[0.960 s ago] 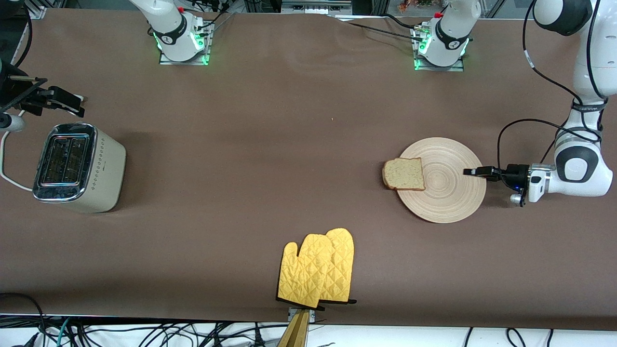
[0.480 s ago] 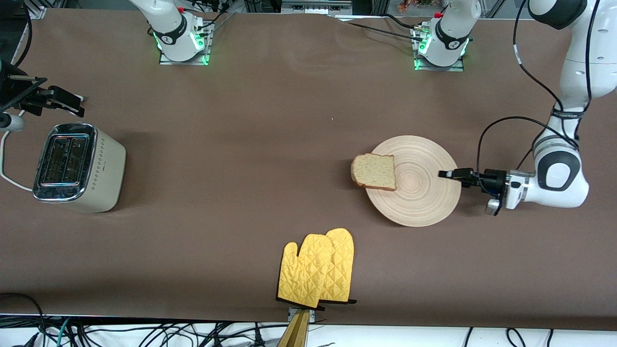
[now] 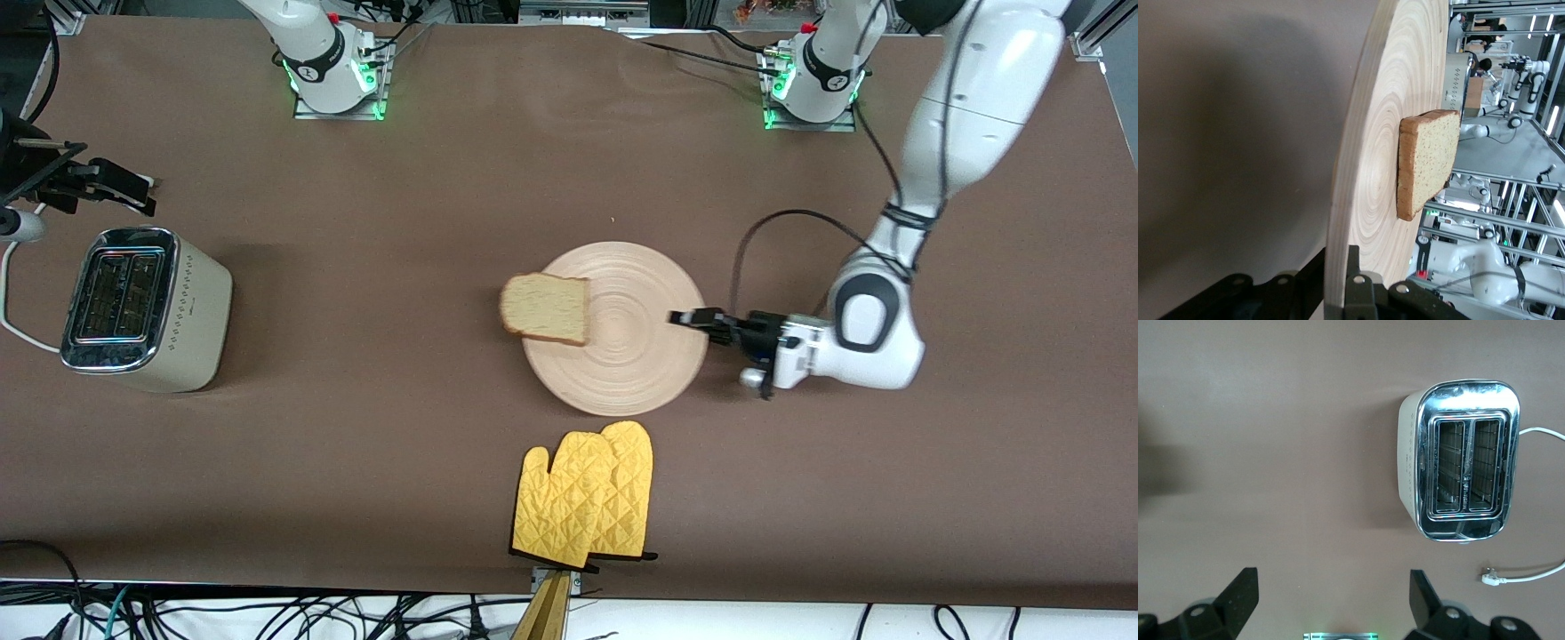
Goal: Move plate and put bread in toaster
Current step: 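Push the wooden plate with the left gripper toward the table's middle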
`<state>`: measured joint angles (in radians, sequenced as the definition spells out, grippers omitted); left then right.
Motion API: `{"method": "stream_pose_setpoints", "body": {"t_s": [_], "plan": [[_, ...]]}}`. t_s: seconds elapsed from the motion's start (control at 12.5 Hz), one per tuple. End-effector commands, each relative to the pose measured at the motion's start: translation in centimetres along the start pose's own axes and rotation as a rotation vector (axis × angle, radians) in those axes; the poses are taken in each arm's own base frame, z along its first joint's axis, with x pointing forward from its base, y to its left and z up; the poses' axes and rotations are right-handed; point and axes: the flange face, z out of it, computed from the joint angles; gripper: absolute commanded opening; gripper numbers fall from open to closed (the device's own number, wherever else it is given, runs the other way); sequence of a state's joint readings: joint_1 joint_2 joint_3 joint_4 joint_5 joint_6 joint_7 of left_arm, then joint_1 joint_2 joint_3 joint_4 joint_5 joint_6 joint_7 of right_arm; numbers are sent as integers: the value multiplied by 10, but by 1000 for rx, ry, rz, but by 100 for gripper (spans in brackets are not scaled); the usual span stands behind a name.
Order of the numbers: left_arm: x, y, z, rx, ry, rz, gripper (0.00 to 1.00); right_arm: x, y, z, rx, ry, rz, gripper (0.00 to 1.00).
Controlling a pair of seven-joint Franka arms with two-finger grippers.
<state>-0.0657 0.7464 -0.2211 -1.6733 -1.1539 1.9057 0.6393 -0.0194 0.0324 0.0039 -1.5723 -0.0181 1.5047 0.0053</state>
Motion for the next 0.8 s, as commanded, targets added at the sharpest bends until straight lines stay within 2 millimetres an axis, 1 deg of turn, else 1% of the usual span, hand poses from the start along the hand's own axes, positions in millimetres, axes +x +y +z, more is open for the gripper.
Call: {"method": "stream_pose_setpoints", "body": {"t_s": [0.0,0.08,0.16,0.24,0.32,0.48,0.64,0.72], "plan": [[-9,27,79,24,76,-39,0,-1,-1,-6,-2,8,7,100],[-13,30,110,38,111,-56,0,-1,0,-5,-2,6,9,100],[-17,29,137,48,124,-64,0,-1,1,-5,-5,5,-2,100],[-25,24,162,72,107,-66,0,-1,0,-6,-3,6,4,100],[-32,19,183,99,97,-65,0,-1,0,-5,-2,5,7,100],[-36,13,194,132,113,-70,0,-1,1,-5,-5,5,6,100],[-39,2,199,123,117,-101,0,0,-1,-1,-5,-12,-14,100],[-39,0,200,121,118,-109,15,3,-2,4,-5,-23,-11,100]]}}
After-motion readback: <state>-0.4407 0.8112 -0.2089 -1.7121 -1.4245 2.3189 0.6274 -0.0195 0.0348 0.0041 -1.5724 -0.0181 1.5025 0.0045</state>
